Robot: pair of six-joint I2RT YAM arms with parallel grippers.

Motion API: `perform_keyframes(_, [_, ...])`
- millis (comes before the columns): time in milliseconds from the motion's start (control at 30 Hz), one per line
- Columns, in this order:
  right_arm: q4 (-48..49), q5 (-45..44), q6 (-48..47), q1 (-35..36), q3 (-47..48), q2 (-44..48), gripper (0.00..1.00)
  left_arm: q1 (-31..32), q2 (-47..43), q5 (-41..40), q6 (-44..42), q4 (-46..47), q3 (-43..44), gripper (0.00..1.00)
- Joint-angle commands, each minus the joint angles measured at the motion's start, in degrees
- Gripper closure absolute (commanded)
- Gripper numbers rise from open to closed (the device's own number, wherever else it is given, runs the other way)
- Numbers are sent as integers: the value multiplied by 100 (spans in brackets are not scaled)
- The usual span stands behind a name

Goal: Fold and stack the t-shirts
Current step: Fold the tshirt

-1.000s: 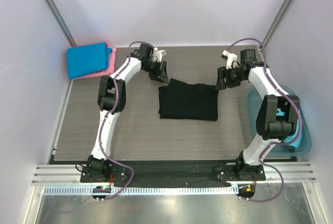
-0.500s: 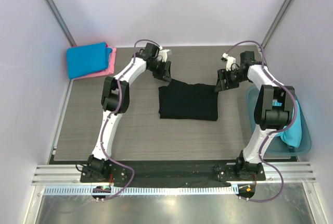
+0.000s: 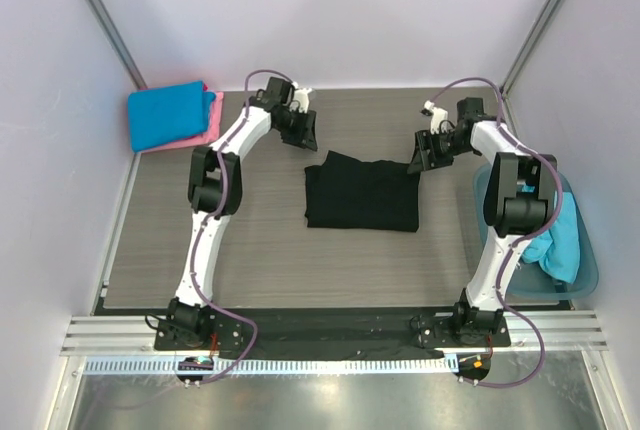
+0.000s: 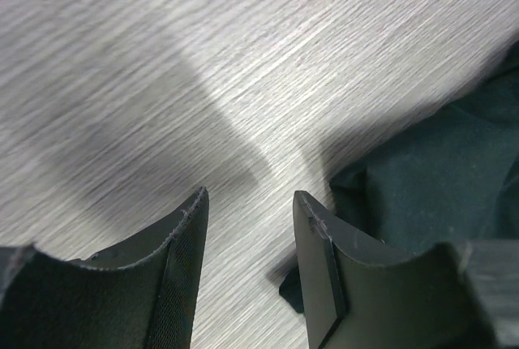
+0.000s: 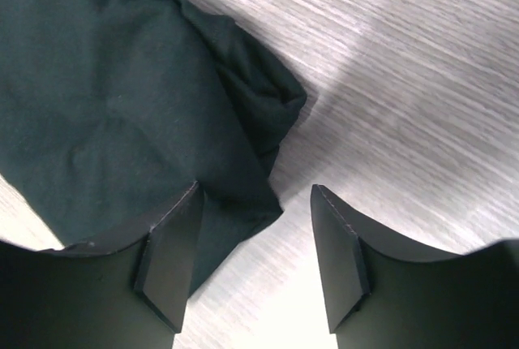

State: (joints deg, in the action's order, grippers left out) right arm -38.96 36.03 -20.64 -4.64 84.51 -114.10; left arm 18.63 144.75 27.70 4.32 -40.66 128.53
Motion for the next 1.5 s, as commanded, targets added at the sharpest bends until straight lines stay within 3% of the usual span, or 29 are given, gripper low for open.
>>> perform_keyframes(0, [187, 220, -19, -19, 303, -120, 40, -35, -491, 375, 86, 120, 5, 52])
perform_keyframes(100, [240, 264, 16, -28, 417, -244, 46, 0, -457, 744, 201, 190, 5, 52])
perform_keyframes(200, [249, 352, 34, -28, 531, -332, 60, 44, -377, 964, 271, 225, 14, 52])
perform_keyframes(233, [257, 378, 34, -28, 558, -340, 71, 53, -368, 1087, 298, 252, 6, 53])
perform_keyframes(333, [266, 475, 43, -19, 602, -376, 82, 96, -351, 1272, 386, 331, 5, 54])
perform_keyframes(1233, [292, 422, 78, -19, 549, -358, 82, 246, 159, 1510, 561, 507, 172, 63])
perform_keyframes(1333, [301, 422, 104, -19, 566, -393, 82, 246, 159, 1571, 596, 516, 155, 74])
perform_keyframes(1367, [301, 422, 96, -19, 567, -393, 82, 255, 159, 1589, 605, 542, 155, 86])
perform_keyframes(1467, [301, 431, 104, -10, 593, -393, 85, 264, 54, 1624, 675, 595, 102, 100])
